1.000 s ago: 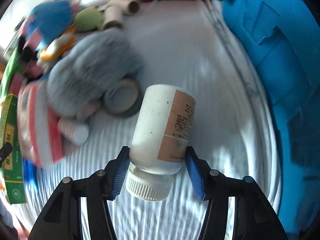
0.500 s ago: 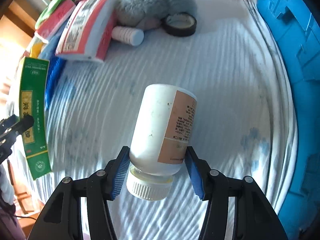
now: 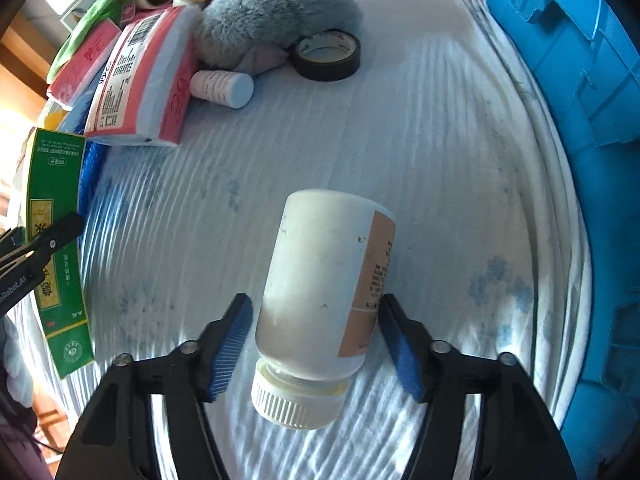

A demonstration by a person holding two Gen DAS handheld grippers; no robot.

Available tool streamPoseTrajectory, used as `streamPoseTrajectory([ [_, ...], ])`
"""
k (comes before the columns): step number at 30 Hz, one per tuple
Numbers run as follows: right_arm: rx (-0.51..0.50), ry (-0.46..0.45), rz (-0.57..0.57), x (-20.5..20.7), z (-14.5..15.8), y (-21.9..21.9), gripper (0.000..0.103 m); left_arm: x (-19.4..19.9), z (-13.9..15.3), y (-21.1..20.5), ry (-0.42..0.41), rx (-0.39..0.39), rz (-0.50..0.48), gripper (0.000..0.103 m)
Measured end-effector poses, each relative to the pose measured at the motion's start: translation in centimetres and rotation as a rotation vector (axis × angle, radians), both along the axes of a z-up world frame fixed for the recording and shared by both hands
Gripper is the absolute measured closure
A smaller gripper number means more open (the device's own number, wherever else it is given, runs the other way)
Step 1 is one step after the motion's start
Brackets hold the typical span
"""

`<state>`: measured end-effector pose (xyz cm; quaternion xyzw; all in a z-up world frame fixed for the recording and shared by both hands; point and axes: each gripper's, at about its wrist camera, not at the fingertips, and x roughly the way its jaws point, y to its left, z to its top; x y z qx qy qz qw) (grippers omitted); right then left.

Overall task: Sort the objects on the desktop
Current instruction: 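Grasp green medicine box with left tool while right tool grasps white pill bottle, then carry green box and white pill bottle over the blue crate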

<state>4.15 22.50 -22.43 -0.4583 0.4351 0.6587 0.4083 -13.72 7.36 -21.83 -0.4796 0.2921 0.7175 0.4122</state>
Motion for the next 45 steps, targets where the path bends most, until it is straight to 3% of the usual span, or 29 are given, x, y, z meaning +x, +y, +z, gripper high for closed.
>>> streamPoseTrajectory([
  [5,0.039,0.023,-0.014,-0.1,1.4,-1.0,0.048,0.4,1.9,-2.0,0.018,0.038,0.010,0.051],
  [11,0.148,0.079,-0.006,-0.6,6.3,-2.6,0.051,1.3,8.0,-4.6,0.093,0.179,-0.007,0.051],
  [16,0.254,0.140,-0.014,2.0,9.6,-4.1,0.051,2.1,13.0,-6.1,0.137,0.296,-0.044,0.051],
  [22,0.411,0.179,-0.037,1.3,16.4,-5.5,0.051,3.0,17.6,-6.9,0.186,0.412,-0.109,0.051],
  [29,0.558,0.154,-0.123,3.4,23.4,-7.2,0.051,5.3,21.4,-5.8,0.186,0.532,-0.224,0.051],
  [37,0.690,0.127,-0.237,10.7,30.6,-7.7,0.051,11.1,27.7,-2.6,0.203,0.660,-0.350,0.051],
  [45,0.768,0.052,-0.310,24.2,33.7,-4.6,0.051,21.0,35.6,4.5,0.114,0.776,-0.442,0.051],
])
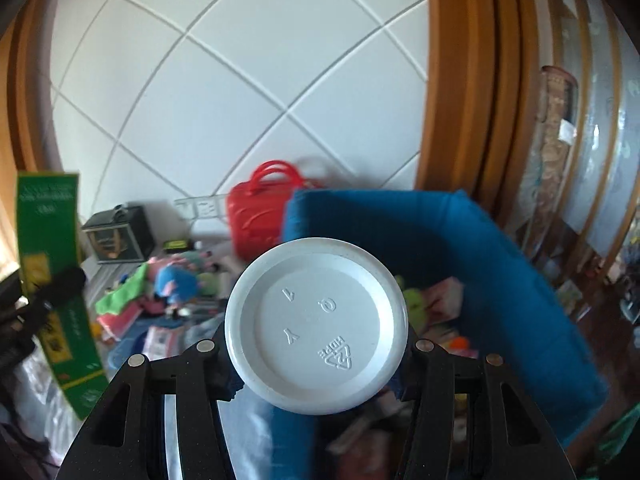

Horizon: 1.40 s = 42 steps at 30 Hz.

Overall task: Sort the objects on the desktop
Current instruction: 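Carry green box and white pill bottle over the blue crate, then open both tools to drop the box and bottle into the crate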

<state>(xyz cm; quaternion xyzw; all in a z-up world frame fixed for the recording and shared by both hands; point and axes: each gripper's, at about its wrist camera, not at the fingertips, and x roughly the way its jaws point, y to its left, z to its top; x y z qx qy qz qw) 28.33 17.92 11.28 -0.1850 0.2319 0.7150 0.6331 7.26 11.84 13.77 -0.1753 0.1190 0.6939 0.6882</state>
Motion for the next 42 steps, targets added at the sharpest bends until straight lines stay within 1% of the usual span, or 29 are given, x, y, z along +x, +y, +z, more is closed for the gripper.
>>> streamPoseTrajectory([
  [4,-0.017,-0.059,-0.025,7.9,-0.5,2.9,0.051,6.8,3.3,4.6,-0.011,0.020,-0.028,0.051],
  [5,-0.031,-0.075,-0.031,10.1,-0.9,3.9,0.051,8.7,4.0,6.0,-0.013,0.020,-0.037,0.051],
  [7,-0.061,-0.098,-0.037,13.0,-1.9,5.6,0.051,11.7,4.8,8.4,-0.020,0.003,-0.053,0.051],
  [9,-0.114,-0.098,-0.036,15.9,-3.5,7.6,0.051,14.9,4.9,11.3,-0.031,-0.047,-0.071,0.051],
  [10,-0.143,-0.093,-0.036,17.2,-4.4,8.4,0.051,16.6,4.2,13.4,-0.032,-0.093,-0.078,0.051],
  [12,-0.196,-0.093,-0.042,19.1,-6.4,10.0,0.051,19.3,3.1,16.1,-0.014,-0.162,-0.077,0.051],
  [15,-0.286,-0.081,-0.025,21.1,-9.8,11.9,0.051,22.2,-1.2,20.7,0.006,-0.319,-0.080,0.051],
  [16,-0.309,-0.086,-0.019,21.3,-10.6,12.4,0.051,22.9,-3.3,22.0,0.007,-0.382,-0.079,0.051],
  [19,-0.399,-0.107,-0.004,21.9,-13.6,13.8,0.051,24.6,-8.4,25.4,0.026,-0.527,-0.074,0.051],
  [21,-0.458,-0.121,0.001,21.9,-15.6,14.8,0.051,25.2,-11.4,26.3,0.058,-0.599,-0.064,0.051],
  [25,-0.556,-0.159,0.026,21.4,-19.6,16.2,0.051,26.1,-15.1,27.3,0.096,-0.715,-0.067,0.051],
  [28,-0.606,-0.190,0.050,20.8,-22.1,16.4,0.051,26.3,-15.6,27.1,0.124,-0.720,-0.051,0.050],
  [30,-0.626,-0.215,0.058,20.6,-22.8,16.5,0.051,26.1,-15.8,27.0,0.115,-0.721,-0.044,0.044],
  [32,-0.636,-0.233,0.061,20.5,-23.1,16.5,0.051,25.8,-16.1,26.9,0.090,-0.726,-0.046,0.026],
  [34,-0.643,-0.231,0.064,20.3,-23.3,16.5,0.051,25.2,-16.3,26.9,0.074,-0.725,-0.047,0.025],
  [36,-0.650,-0.227,0.065,20.2,-23.4,16.4,0.049,25.1,-16.3,26.7,0.083,-0.715,-0.043,0.025],
  [37,-0.651,-0.229,0.065,20.2,-23.3,16.6,0.046,25.3,-16.2,26.5,0.086,-0.712,-0.044,0.025],
  [38,-0.650,-0.230,0.062,20.2,-23.2,16.5,0.040,25.2,-16.2,26.9,0.088,-0.712,-0.045,0.025],
  [39,-0.649,-0.225,0.062,20.2,-23.2,16.5,0.037,25.1,-16.2,26.8,0.091,-0.711,-0.046,0.025],
  [41,-0.649,-0.212,0.061,20.3,-23.1,16.8,0.023,25.1,-16.5,26.9,0.093,-0.711,-0.045,0.025],
  [42,-0.649,-0.208,0.062,20.3,-23.0,16.7,0.020,25.1,-16.4,26.7,0.093,-0.709,-0.042,0.025],
])
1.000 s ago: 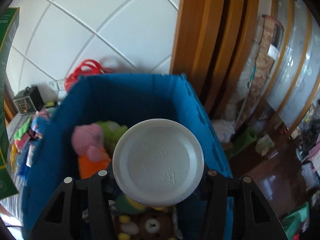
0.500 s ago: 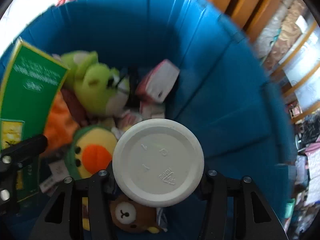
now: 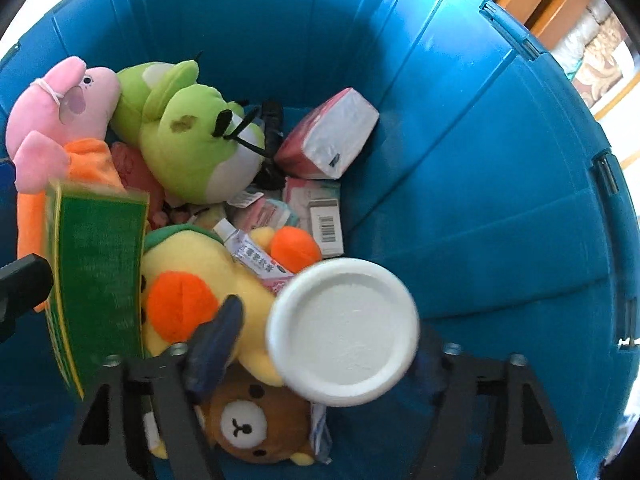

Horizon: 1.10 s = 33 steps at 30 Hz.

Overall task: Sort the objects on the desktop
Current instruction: 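Open both tools to drop the box and bottle into the crate, then withdraw both open tools from the crate back toward the pile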

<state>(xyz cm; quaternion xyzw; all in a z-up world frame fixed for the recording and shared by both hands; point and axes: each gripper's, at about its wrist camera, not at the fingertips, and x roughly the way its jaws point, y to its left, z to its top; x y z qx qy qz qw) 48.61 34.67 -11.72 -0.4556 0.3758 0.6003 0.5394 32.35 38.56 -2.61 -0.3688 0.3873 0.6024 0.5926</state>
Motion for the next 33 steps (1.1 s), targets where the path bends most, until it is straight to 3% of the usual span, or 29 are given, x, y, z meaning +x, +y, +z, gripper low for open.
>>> streamPoseTrajectory([
  [3,0.005,0.011,0.000,-0.1,0.2,-0.1,0.017,-0.6,1.3,0.9,-0.022,0.008,0.005,0.025],
  [8,0.036,0.028,-0.015,0.0,1.3,-0.3,0.012,-0.8,3.6,-1.2,-0.046,0.068,-0.005,0.025],
  [18,0.198,0.069,-0.012,0.5,7.2,-3.5,0.009,-0.9,7.8,-8.3,-0.023,0.230,-0.038,0.025],
  [24,0.334,0.095,0.012,-0.3,10.9,-7.3,0.005,-1.9,9.8,-12.5,-0.006,0.344,0.011,0.025],
  [33,0.498,0.225,0.066,-3.6,14.2,-13.7,0.001,-4.0,11.8,-19.4,0.033,0.510,0.115,0.025],
])
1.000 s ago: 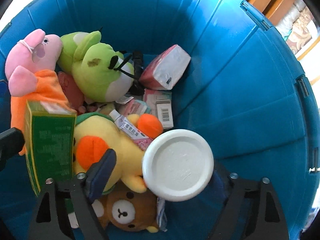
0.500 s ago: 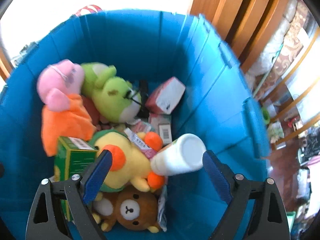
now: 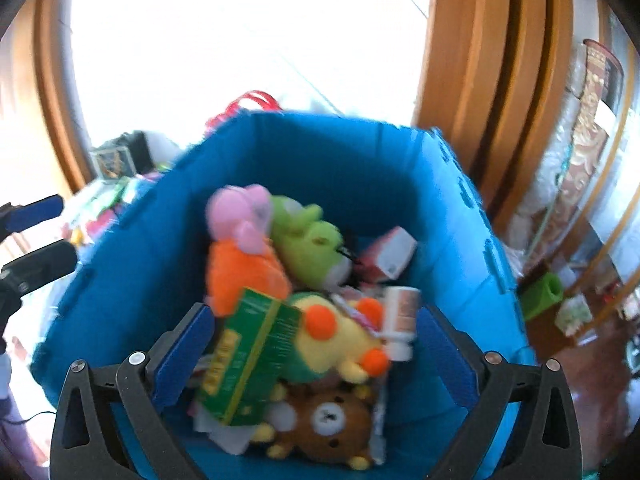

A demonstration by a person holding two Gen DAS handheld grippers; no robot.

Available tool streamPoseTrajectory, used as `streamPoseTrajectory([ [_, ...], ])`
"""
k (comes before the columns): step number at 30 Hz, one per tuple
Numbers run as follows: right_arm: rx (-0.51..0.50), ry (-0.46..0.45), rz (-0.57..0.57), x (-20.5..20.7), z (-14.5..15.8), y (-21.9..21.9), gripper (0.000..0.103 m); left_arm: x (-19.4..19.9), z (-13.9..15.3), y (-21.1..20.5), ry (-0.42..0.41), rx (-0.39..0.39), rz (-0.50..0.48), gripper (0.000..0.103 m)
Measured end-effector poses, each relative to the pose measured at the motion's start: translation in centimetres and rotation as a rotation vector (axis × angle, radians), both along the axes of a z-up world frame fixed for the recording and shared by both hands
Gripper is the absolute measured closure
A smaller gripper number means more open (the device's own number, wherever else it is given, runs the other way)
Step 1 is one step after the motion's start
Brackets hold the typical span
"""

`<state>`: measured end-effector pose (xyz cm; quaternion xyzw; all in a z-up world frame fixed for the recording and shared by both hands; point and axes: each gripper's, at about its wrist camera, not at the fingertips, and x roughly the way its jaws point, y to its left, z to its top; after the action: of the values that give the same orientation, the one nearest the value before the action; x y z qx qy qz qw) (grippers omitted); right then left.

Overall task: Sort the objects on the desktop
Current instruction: 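Withdraw both open tools from the crate back toward the pile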

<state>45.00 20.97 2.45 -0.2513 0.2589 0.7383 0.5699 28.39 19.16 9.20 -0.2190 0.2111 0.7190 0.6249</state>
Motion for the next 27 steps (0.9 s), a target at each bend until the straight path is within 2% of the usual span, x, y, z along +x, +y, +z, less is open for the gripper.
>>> streamPoseTrajectory([
  [5,0.068,0.075,0.026,-2.5,1.2,-2.3,0.000,-2.3,0.7,-3.9,0.023,0.068,0.101,0.025],
  [11,0.137,0.143,0.032,-7.0,3.1,-4.5,0.000,-7.4,0.5,-8.7,-0.020,0.102,0.189,0.025],
  [17,0.222,0.220,0.064,-14.5,5.6,-6.6,0.000,-15.2,-0.6,-15.0,-0.051,0.127,0.278,0.025],
  [20,0.228,0.253,0.093,-18.8,6.3,-7.2,0.000,-19.4,-1.4,-19.0,-0.052,0.148,0.311,0.025],
  [23,0.218,0.269,0.119,-24.2,6.7,-7.3,0.000,-24.0,-2.6,-22.6,-0.064,0.134,0.357,0.025],
  [27,0.212,0.259,0.106,-30.2,6.0,-7.3,0.000,-30.3,-4.6,-26.7,-0.052,0.058,0.400,0.025],
])
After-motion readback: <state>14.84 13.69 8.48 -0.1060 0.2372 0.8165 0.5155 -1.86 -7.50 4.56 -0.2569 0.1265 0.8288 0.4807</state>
